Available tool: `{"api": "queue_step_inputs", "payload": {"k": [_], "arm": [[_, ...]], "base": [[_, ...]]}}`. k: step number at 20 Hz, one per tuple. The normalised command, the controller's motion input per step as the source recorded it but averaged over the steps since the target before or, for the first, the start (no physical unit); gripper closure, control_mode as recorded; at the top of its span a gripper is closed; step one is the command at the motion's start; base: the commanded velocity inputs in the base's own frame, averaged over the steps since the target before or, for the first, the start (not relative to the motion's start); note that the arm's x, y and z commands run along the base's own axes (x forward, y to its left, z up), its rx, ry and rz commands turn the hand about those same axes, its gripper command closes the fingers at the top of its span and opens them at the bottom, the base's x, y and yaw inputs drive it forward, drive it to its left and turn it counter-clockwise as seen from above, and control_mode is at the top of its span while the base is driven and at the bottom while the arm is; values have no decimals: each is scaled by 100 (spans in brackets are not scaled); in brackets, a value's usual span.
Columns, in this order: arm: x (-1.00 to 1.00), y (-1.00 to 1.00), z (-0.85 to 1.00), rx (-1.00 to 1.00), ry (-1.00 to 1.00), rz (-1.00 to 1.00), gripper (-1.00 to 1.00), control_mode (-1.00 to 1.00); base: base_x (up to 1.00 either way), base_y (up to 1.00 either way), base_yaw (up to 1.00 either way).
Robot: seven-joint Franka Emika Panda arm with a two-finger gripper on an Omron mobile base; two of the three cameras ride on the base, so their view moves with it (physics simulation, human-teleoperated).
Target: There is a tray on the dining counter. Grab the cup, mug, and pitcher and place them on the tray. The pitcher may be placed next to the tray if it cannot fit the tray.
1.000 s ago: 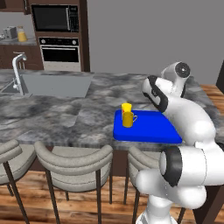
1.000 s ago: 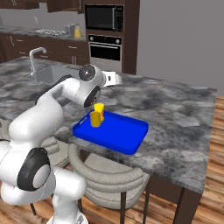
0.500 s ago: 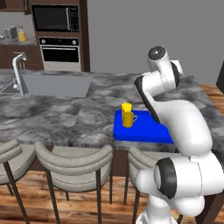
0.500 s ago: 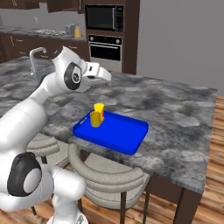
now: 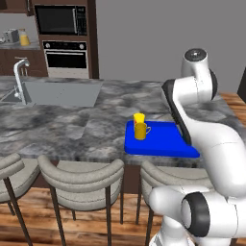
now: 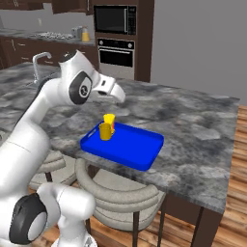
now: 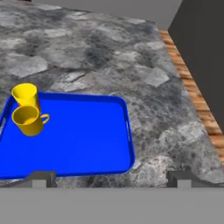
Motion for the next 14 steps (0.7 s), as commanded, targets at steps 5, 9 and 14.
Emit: {"api": "queue_step_inputs", "payload": {"k": [5,9,14], "arm": [[-14,-7,-8,21,0,0,-100,-100],[-31,0,-1,12,0,0,-100,-100],[-46,5,0,2,0,7,-100,-100]], "base": [[0,0,0],[0,0,0],[0,0,0]]}}
